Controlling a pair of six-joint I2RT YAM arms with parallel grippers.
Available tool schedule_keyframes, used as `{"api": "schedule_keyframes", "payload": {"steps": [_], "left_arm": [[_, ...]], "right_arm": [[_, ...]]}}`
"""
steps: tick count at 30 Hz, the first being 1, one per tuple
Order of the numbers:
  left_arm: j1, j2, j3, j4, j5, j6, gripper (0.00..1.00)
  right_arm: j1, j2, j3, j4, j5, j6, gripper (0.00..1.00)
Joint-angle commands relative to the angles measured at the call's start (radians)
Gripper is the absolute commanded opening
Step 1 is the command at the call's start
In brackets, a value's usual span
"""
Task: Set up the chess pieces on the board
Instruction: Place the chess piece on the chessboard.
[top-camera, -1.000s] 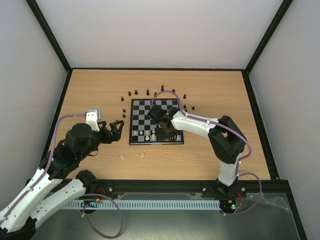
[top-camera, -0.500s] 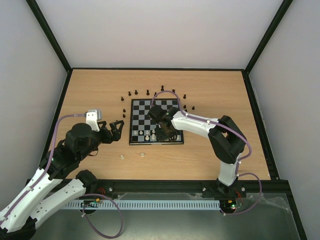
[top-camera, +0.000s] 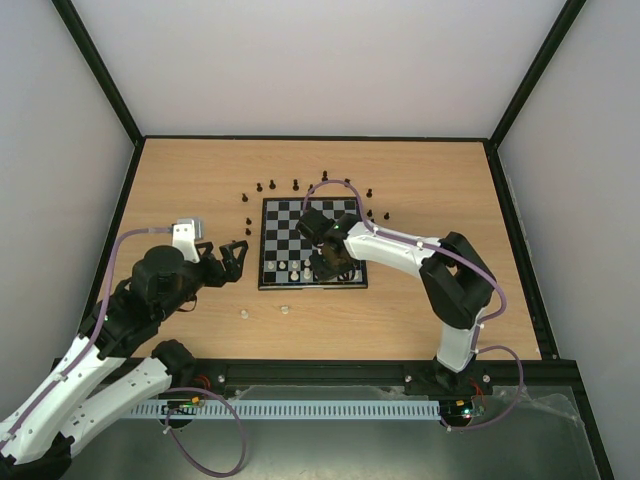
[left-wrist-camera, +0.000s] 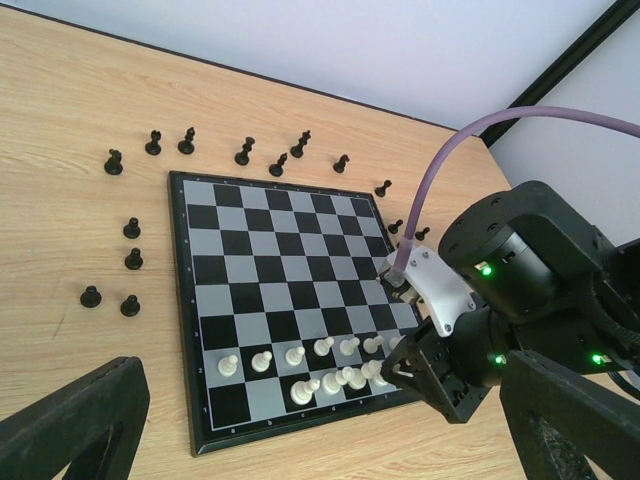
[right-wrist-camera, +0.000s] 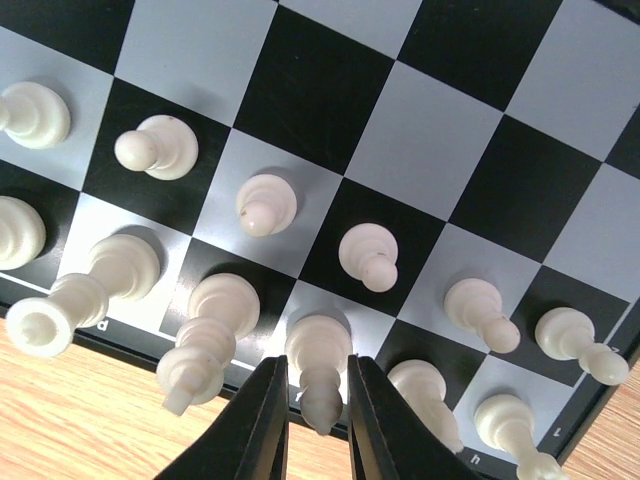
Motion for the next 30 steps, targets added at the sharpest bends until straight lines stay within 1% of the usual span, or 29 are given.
{"api": "schedule_keyframes", "payload": {"steps": [1, 20, 23, 30], "left_arm": [[0.006, 0.007, -0.009, 0.018, 0.005, 0.009, 0.99], [0.006, 0.009, -0.014, 0.021, 0.009, 0.008, 0.99], [0.005, 0.009, -0.014, 0.022, 0.010, 0.006, 0.99], [0.006, 0.011, -0.014, 0.024, 0.013, 0.005, 0.99]], "right_arm": [[-0.006, -0.044, 0.012, -0.060, 0.008, -0.001, 0.17], [-0.007, -0.063, 0.003, -0.057, 0.008, 0.000, 0.18], [-0.006, -0.091, 0.006, -0.045, -0.010, -0.004, 0.22], [-0.006, -0.146, 0.016, -0.057, 0.003, 0.003, 0.30]]}}
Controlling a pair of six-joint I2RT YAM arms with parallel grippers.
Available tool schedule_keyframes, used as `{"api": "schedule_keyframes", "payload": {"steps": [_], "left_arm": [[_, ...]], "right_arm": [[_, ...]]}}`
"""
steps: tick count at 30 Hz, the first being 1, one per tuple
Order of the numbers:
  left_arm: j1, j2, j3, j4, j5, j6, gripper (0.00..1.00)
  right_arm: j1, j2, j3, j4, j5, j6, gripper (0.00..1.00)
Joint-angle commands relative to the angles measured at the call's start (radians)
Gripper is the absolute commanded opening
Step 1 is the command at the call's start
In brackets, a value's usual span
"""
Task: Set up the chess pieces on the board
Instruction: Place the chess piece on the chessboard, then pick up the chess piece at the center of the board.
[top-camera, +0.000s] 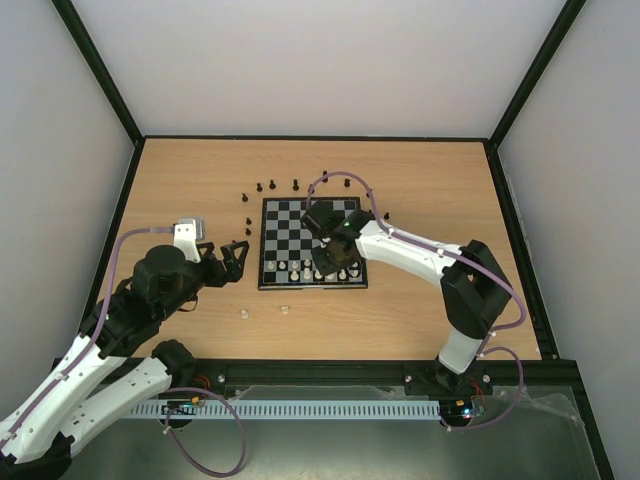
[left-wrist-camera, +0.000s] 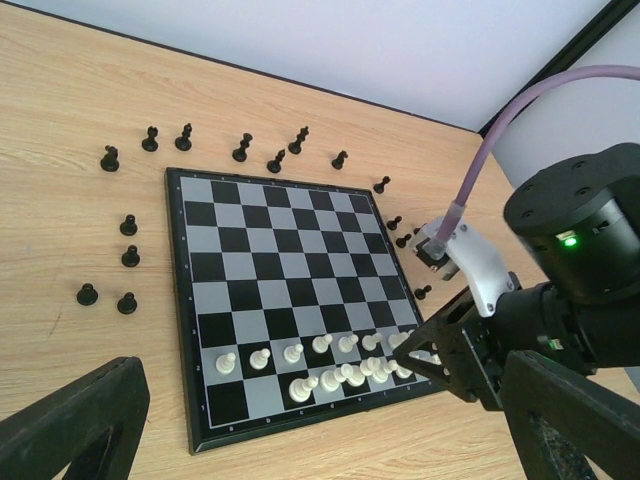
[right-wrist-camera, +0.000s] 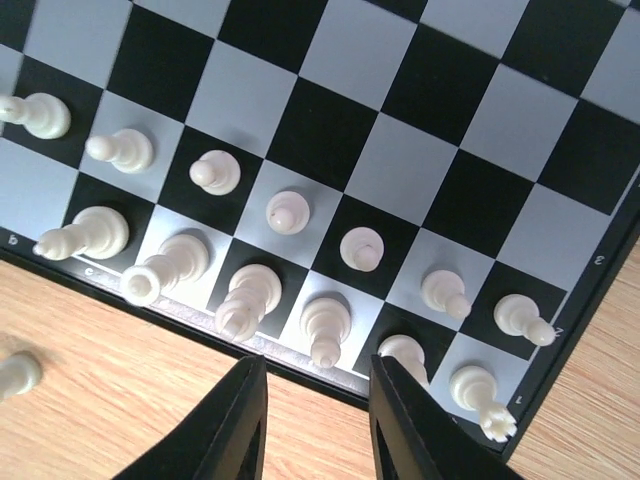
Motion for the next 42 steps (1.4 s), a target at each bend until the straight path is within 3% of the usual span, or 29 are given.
{"api": "schedule_keyframes", "payload": {"steps": [1, 3, 11, 15, 20, 29, 34, 42], "left_arm": [[0.006, 0.004, -0.012, 0.022, 0.006, 0.005, 0.99], [0.006, 0.004, -0.010, 0.023, 0.008, 0.003, 0.99], [0.006, -0.003, 0.009, 0.020, 0.013, -0.002, 0.99], [0.005, -0.014, 0.025, 0.006, 0.010, -0.002, 0.99], [0.006, -0.053, 0.042, -0.007, 0.003, -0.009, 0.99], [0.005, -0.101, 0.062, -0.046, 0.003, -0.019, 0.99], [0.006, -0.132, 0.070, -0.068, -0.012, -0.020, 0.99], [0.006, -0.147, 0.070, -0.085, -0.027, -0.020, 0.99]], "right_arm": [[-0.003, -0.062, 0.016, -0.056, 0.003, 0.004, 0.31], [-0.003, -0.087, 0.015, -0.060, -0.012, 0.007, 0.36], [0.025, -0.216, -0.017, -0.066, -0.067, 0.029, 0.76], [0.084, -0.239, -0.012, -0.082, -0.060, 0.047, 0.86], [0.167, -0.215, -0.003, -0.084, -0.045, 0.074, 0.85], [0.286, -0.070, 0.031, -0.053, -0.058, 0.057, 0.69], [0.300, 0.019, 0.044, -0.007, -0.121, 0.020, 0.58], [0.307, 0.138, 0.122, -0.008, -0.124, -0.019, 0.53]]}}
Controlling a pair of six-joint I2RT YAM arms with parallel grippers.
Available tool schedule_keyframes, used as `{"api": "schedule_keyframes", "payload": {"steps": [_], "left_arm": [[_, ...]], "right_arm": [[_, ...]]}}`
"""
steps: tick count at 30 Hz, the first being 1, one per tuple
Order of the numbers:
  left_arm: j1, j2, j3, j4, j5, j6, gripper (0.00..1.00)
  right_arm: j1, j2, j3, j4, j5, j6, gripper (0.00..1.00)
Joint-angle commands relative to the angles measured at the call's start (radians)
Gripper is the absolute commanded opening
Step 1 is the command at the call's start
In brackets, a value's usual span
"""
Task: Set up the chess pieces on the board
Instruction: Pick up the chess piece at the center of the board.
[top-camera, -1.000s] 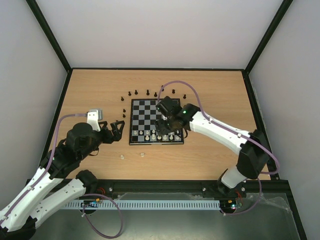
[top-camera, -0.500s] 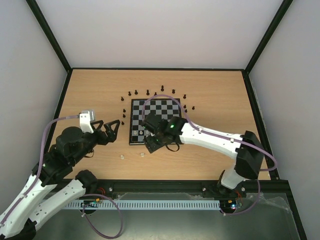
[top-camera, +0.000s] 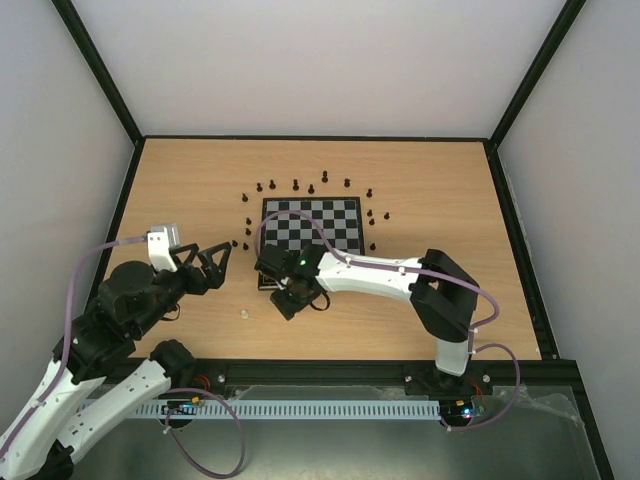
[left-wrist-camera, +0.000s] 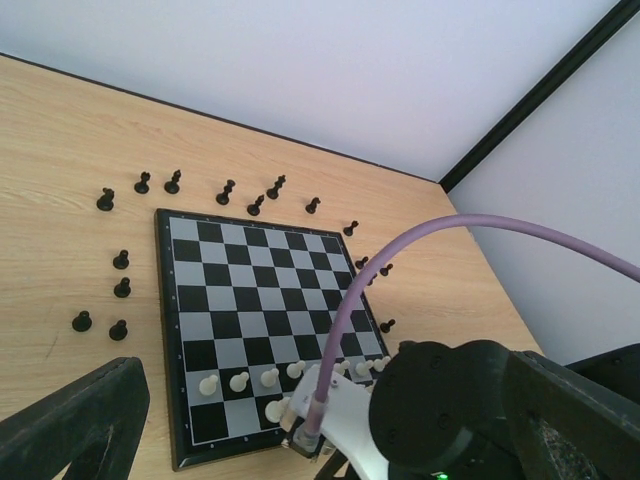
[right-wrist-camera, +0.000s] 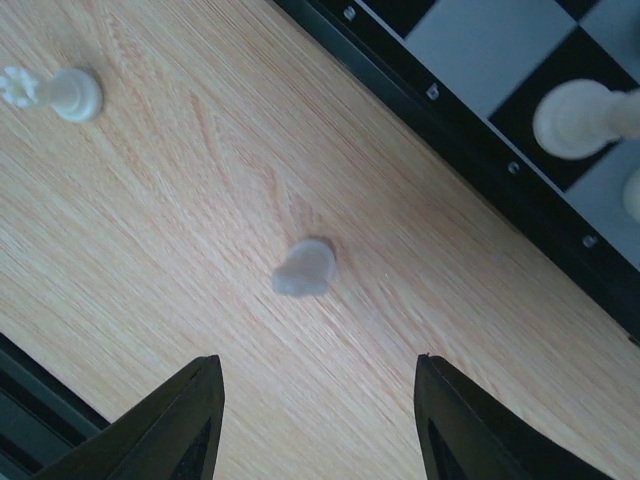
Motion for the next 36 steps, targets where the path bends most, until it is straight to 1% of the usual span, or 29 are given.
{"api": "schedule_keyframes", "payload": {"steps": [1, 7, 10, 16, 18, 22, 31, 34, 36], "left_arm": [[0.006, -0.012, 0.020, -0.024, -0.017, 0.001, 0.99], [0.006, -0.010, 0.015, -0.021, -0.018, 0.002, 0.99], [0.006, -0.008, 0.012, -0.021, -0.018, 0.005, 0.99], [0.006, -0.010, 0.012, -0.020, -0.022, 0.006, 0.99], [0.005, -0.011, 0.010, -0.022, -0.023, 0.006, 0.99], [0.006, -0.011, 0.009, -0.022, -0.023, 0.004, 0.99], [0.006, -0.012, 0.003, -0.020, -0.023, 0.003, 0.99], [0.005, -0.009, 0.001, -0.018, -0.023, 0.002, 0.99], [0.006, -0.010, -0.001, -0.017, -0.023, 0.002, 0.99]], "right_arm": [[0.006, 0.048, 0.061, -0.022, -0.008, -0.035, 0.53], [0.007, 0.099, 0.097, -0.032, -0.009, -0.056, 0.52], [0.007, 0.121, 0.111, -0.036, -0.008, -0.064, 0.47], [0.006, 0.150, 0.125, -0.037, -0.011, -0.077, 0.45], [0.007, 0.161, 0.126, -0.037, -0.014, -0.081, 0.41], [0.007, 0.175, 0.131, -0.038, -0.012, -0.084, 0.40], [0.007, 0.186, 0.133, -0.039, -0.012, -0.088, 0.28], [0.007, 0.189, 0.133, -0.038, -0.014, -0.088, 0.26], [0.007, 0.189, 0.132, -0.038, -0.013, -0.088, 0.21]]}}
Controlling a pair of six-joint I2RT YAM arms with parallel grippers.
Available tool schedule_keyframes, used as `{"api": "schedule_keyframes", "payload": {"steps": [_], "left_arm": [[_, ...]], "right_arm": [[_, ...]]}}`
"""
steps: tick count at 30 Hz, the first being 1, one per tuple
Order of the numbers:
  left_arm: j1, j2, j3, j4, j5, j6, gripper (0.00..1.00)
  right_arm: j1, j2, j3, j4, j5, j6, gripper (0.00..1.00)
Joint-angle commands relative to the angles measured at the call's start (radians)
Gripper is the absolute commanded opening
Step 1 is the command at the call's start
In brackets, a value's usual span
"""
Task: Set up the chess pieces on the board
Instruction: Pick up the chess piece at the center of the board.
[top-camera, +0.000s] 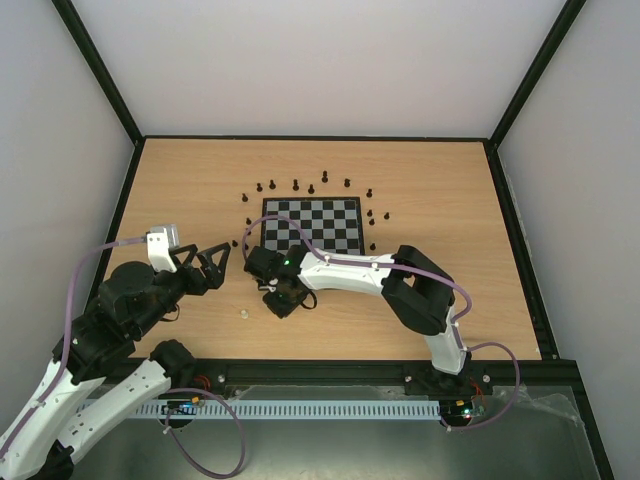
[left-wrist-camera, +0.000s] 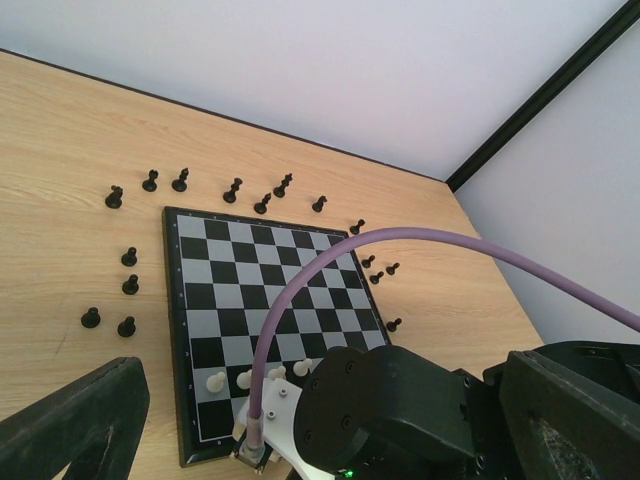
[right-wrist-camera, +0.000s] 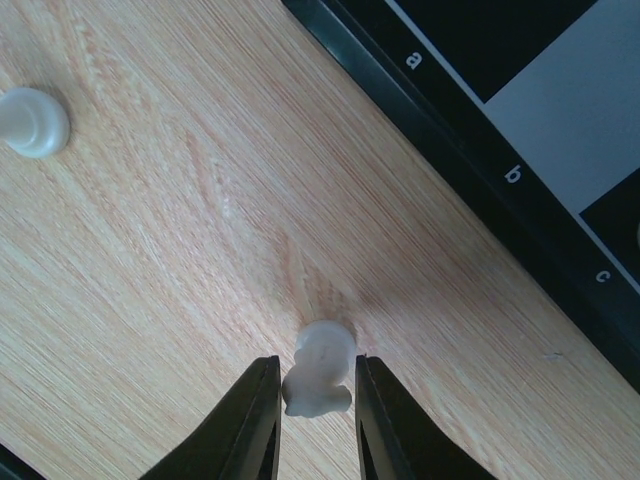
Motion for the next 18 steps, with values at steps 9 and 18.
{"api": "schedule_keyframes", "payload": {"steps": [9, 18], "left_arm": [[0.005, -0.007, -0.003, -0.001, -0.008, 0.001, 0.99], [0.005, -0.004, 0.001, 0.000, -0.001, 0.002, 0.99]], "right_arm": [[0.006, 0.020, 0.018, -0.047, -0.004, 0.000, 0.08], [0.007, 0.009, 0.020, -0.068, 0.015, 0.031, 0.15]]}}
